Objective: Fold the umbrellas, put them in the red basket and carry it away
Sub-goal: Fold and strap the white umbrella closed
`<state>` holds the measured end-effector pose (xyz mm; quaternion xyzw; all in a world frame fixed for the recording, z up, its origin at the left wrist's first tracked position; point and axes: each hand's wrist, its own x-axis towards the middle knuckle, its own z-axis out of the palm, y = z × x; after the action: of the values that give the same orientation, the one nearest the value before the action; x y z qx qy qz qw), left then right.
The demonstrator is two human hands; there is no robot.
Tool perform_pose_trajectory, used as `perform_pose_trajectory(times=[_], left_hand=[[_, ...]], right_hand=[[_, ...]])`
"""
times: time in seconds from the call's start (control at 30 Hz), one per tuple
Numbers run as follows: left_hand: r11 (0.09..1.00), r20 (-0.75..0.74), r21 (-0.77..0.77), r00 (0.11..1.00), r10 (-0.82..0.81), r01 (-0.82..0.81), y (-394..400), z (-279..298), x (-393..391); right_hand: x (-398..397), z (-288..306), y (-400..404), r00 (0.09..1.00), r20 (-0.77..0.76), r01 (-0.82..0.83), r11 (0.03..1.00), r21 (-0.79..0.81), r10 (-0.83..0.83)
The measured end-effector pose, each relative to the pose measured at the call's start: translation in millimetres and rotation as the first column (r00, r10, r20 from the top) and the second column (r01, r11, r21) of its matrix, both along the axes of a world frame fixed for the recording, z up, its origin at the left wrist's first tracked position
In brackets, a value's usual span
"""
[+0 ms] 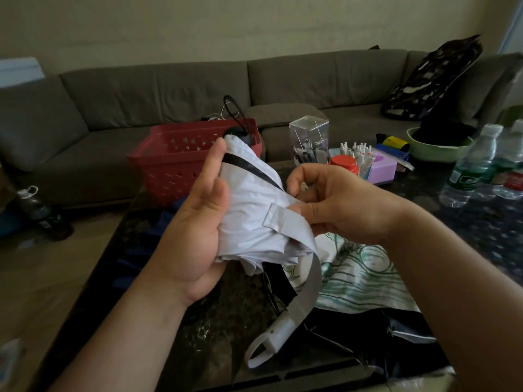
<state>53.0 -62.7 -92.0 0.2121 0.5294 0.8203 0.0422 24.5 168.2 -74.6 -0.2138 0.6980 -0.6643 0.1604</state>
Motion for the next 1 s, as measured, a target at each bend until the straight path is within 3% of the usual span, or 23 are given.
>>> perform_pose_trajectory(times=[0.13, 0.2, 0.27, 0.33, 0.43, 0.5, 0.53, 0.57, 0.6, 0.63, 0.7, 0.83, 1.0], left_hand=[[0.993, 0.119, 0.063, 0.989, 0.087, -0.095, 4.4, 1.6, -0.4], [0.985, 0.192, 0.049, 0.969, 0.156, -0.168, 3.9, 1.2, -3.5], [0.968, 0.263, 0.060, 0.939, 0.220, -0.243, 3.3, 2.4, -6.8], [0.945, 0.313, 0.096, 0.911, 0.269, -0.312, 2.5, 4.5, -9.0], [0.909, 0.328, 0.129, 0.882, 0.338, -0.396, 3.1, 8.3, -9.2], [0.891, 0.312, 0.102, 0.865, 0.394, -0.442, 4.7, 11.7, -7.6], [0.880, 0.294, 0.089, 0.856, 0.425, -0.467, 5.3, 12.6, -6.9], [0.867, 0.272, 0.083, 0.848, 0.455, -0.492, 6.2, 13.4, -6.0], [0.854, 0.243, 0.078, 0.841, 0.484, -0.514, 6.3, 13.1, -5.2], [0.844, 0.210, 0.073, 0.835, 0.508, -0.532, 6.6, 13.1, -3.6], [0.831, 0.154, 0.072, 0.830, 0.537, -0.551, 7.6, 12.3, -1.1], [0.829, 0.105, 0.101, 0.835, 0.541, -0.550, 11.6, 8.9, 0.8], [0.832, 0.089, 0.108, 0.839, 0.537, -0.544, 12.4, 6.3, 0.6]], right_hand=[[3.2, 5.7, -6.9, 0.990, -0.018, 0.136, 0.989, -0.058, -0.137], [6.2, 12.5, -12.5, 0.933, -0.167, 0.319, 0.947, -0.022, -0.318], [13.6, 21.4, -17.0, 0.700, -0.486, 0.584, 0.811, -0.031, -0.522], [26.5, 27.6, -22.7, 0.473, -0.729, 0.665, 0.744, -0.073, -0.495], [37.6, 14.9, -39.5, 0.316, -0.913, 0.698, 0.715, 0.039, -0.258], [33.8, -3.5, -50.3, 0.262, -0.943, 0.750, 0.659, 0.066, -0.205], [32.2, -9.5, -53.9, 0.295, -0.924, 0.772, 0.630, 0.081, -0.243], [31.8, -12.5, -57.4, 0.382, -0.868, 0.773, 0.624, 0.113, -0.317], [33.1, -11.5, -60.5, 0.528, -0.743, 0.732, 0.664, 0.153, -0.411], [35.1, -6.9, -62.8, 0.679, -0.556, 0.652, 0.743, 0.155, -0.480], [37.2, 0.5, -67.3, 0.845, -0.178, 0.520, 0.852, 0.053, -0.505], [34.1, 5.0, -74.8, 0.866, 0.258, 0.458, 0.887, -0.065, -0.428], [32.0, 4.8, -76.8, 0.833, 0.456, 0.426, 0.889, -0.169, -0.313]])
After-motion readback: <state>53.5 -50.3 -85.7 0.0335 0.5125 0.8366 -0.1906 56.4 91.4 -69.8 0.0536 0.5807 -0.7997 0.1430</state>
